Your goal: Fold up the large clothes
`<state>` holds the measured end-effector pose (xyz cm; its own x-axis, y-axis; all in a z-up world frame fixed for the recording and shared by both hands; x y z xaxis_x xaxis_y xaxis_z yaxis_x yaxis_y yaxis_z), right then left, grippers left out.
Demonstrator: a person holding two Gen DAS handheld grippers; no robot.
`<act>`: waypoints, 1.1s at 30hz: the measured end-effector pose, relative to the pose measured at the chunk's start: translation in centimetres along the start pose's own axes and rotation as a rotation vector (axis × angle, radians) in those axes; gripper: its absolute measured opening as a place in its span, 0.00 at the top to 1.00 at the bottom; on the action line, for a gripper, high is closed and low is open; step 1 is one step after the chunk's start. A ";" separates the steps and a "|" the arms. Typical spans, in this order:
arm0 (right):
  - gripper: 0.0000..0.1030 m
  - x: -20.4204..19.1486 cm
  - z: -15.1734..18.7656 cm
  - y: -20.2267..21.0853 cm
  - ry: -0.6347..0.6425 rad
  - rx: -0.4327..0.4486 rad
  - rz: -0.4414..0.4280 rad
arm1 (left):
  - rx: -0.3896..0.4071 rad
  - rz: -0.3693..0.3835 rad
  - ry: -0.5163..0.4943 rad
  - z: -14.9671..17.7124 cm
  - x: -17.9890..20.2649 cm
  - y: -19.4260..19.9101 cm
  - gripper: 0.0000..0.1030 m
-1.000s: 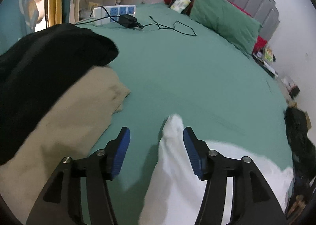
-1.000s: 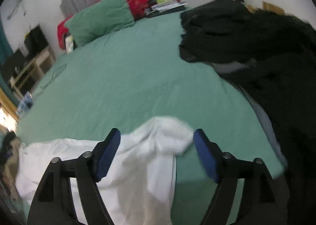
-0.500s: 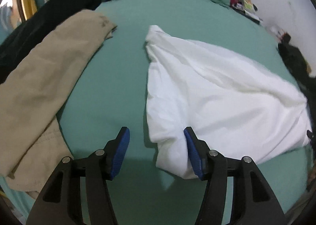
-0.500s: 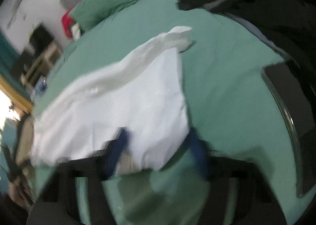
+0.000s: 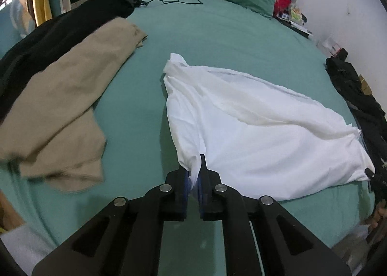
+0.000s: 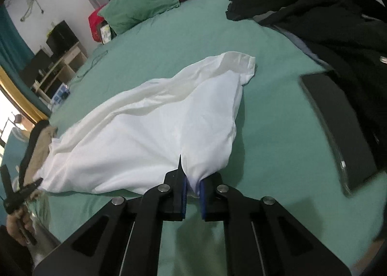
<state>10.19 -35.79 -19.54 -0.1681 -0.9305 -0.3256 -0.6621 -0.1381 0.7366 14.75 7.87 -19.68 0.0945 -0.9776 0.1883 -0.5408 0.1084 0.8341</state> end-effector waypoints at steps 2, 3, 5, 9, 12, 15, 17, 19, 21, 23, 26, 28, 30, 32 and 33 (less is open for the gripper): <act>0.92 0.2 0.7 0.6 -0.001 -0.009 0.001 | -0.005 0.006 0.014 1.2 -0.3 0.6 0.93; 0.92 0.4 1.1 1.2 -0.010 -0.008 -0.003 | -0.010 0.014 0.023 1.8 -0.6 1.0 0.93; 0.92 0.6 1.5 1.5 -0.020 -0.017 -0.014 | -0.025 0.023 0.025 2.6 -1.1 1.1 0.93; 0.89 1.4 2.9 1.2 -0.078 -0.060 -0.058 | -0.089 0.031 0.048 3.7 -1.8 0.3 0.89; 0.83 1.4 2.4 1.6 -0.076 -0.036 -0.029 | -0.055 0.032 0.094 3.2 -2.2 1.3 0.73; 0.73 0.2 1.4 3.4 -0.011 0.067 0.049 | 0.034 0.006 0.094 2.2 -2.2 3.3 0.48; 0.67 -0.7 0.5 4.1 0.025 0.137 0.088 | 0.070 0.015 0.080 1.5 -1.7 4.1 0.48; 0.61 -1.6 -0.2 4.7 0.060 0.189 0.113 | 0.074 0.028 0.042 0.8 -0.3 4.3 0.48; 0.52 -1.9 -0.6 5.2 0.078 0.227 0.145 | 0.072 0.048 0.003 0.5 1.1 4.3 0.48; 0.47 -2.1 -0.9 5.4 0.082 0.250 0.132 | 0.057 0.082 -0.037 0.4 2.7 3.9 0.48; 0.46 -3.0 -1.0 3.3 0.105 0.170 0.046 | -0.006 0.118 -0.096 0.5 5.2 2.1 0.48; 0.46 -4.0 -1.0 0.8 0.114 0.085 -0.039 | -0.046 0.133 -0.119 0.8 6.7 0.7 0.48; 0.46 -4.9 -1.2 -1.4 0.122 0.028 -0.098 | -0.077 0.162 -0.145 0.8 7.8 -0.6 0.48; 0.46 -5.6 -1.7 -2.9 0.139 -0.003 -0.117 | -0.094 0.165 -0.172 0.8 8.9 -1.5 0.48; 0.46 -5.9 -2.2 -3.9 0.138 -0.014 -0.133 | -0.106 0.166 -0.187 0.7 9.3 -2.0 0.48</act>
<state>15.39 -30.49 -19.18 0.0229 -0.9412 -0.3372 -0.6617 -0.2671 0.7006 16.07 -1.61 -19.94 -0.1499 -0.9601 0.2363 -0.4449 0.2789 0.8510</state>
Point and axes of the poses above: each gripper's, at about its wrist camera, not at the fingertips, and y roughly against the way its jaws point, x to its right, z to its underside, the point moved 4 cm from there along -y, roughly the way its jaws point, and after that the axes turned 1 degree about -x, right-handed, at the moved point
